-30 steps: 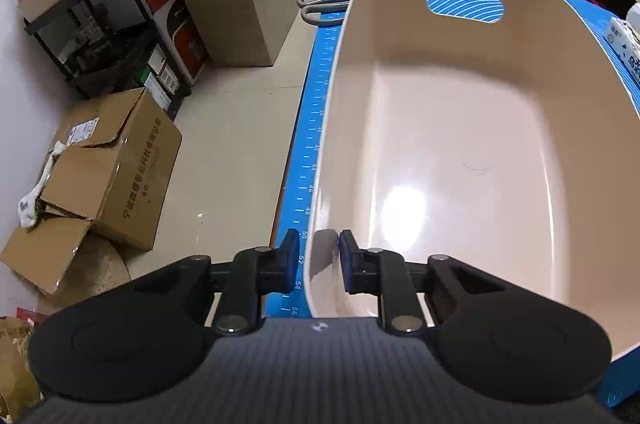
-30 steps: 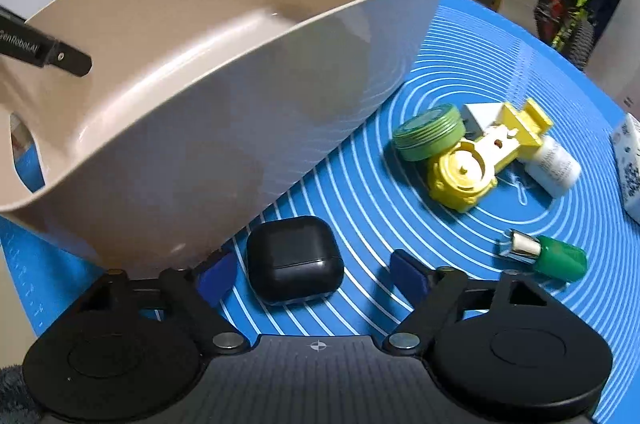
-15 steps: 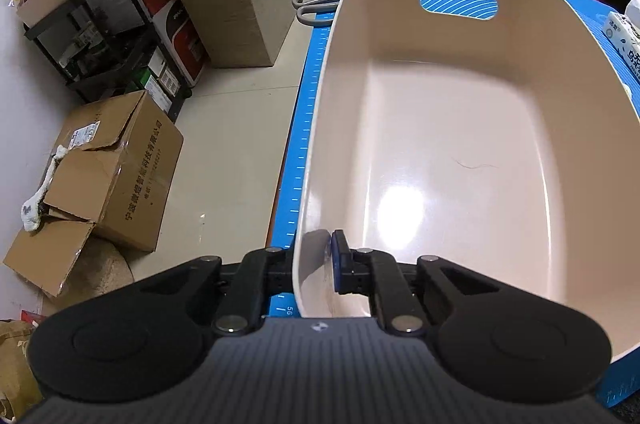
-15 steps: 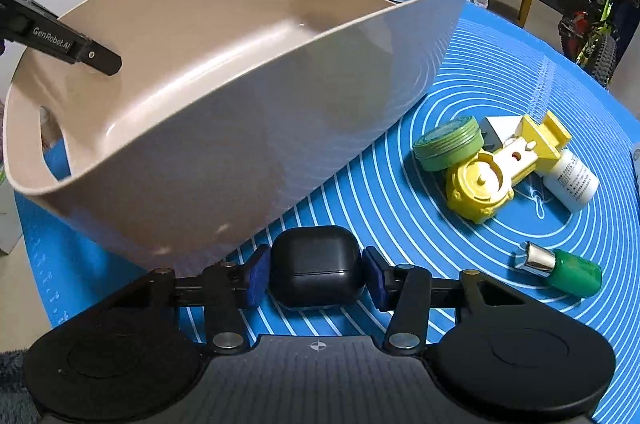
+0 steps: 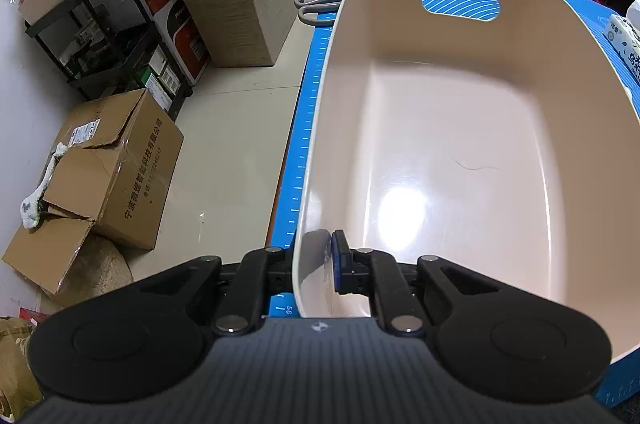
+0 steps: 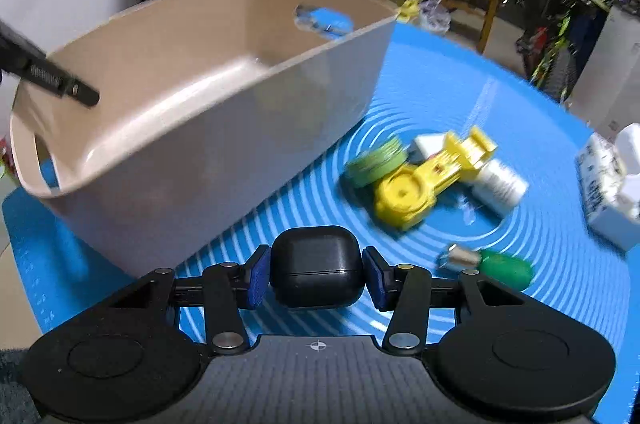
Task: Organize rigid objects
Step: 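Carry the black earbud case into the basket and open the right tool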
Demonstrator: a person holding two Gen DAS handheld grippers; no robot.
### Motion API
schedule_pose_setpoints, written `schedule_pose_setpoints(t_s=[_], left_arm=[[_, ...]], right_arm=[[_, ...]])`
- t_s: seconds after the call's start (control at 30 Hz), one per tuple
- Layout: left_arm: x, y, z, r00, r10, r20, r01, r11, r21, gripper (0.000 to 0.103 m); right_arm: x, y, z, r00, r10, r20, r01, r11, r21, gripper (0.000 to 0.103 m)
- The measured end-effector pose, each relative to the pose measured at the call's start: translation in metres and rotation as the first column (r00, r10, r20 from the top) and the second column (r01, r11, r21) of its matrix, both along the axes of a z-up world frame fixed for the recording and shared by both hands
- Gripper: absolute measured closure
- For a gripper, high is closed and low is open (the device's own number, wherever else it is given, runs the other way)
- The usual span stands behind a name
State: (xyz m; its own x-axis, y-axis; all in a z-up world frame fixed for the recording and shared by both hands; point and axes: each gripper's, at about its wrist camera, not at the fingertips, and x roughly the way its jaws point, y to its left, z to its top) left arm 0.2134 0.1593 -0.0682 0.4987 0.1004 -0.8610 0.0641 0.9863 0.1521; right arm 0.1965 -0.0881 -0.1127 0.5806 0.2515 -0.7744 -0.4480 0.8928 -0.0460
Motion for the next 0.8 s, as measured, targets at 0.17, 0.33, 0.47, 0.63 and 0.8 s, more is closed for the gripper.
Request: schedule_pose_setpoints(t_s=[0.17,0.33,0.47,0.63,0.8], left_arm=[[0.000,0.000,0.000,1.000,0.006,0.003,-0.006,1.000,-0.002,0.088],[0.000,0.000,0.000,1.000,0.006,0.004,-0.006,1.000,-0.001,0.088],[-0.001,0.000,0.000,1.000,0.013,0.006,-0.013,1.000,0.001,0.088],[-0.001,0.000,-0.001,1.000,0.017,0.007,-0.017,1.000,0.002,0.088],[-0.001,-0.001,-0.001,1.000,0.016,0.006,-0.016,1.000,0.002,0.088]], right_arm=[[0.002,-0.001,0.030,0.995,-0.042,0.087,0.040,0.999,0.028,0.049],[0.010,0.002,0.064,0.982,-0.089,0.167,0.073,0.993,0.097,0.049],[0.021,0.013,0.088,0.972,-0.091,0.217,0.065,0.990,0.126,0.049],[0.036,0.041,0.103,0.971,-0.048,0.234,0.015,0.990,0.144,0.049],[0.050,0.074,0.098,0.980,0.008,0.198,-0.033,0.992,0.125,0.049]])
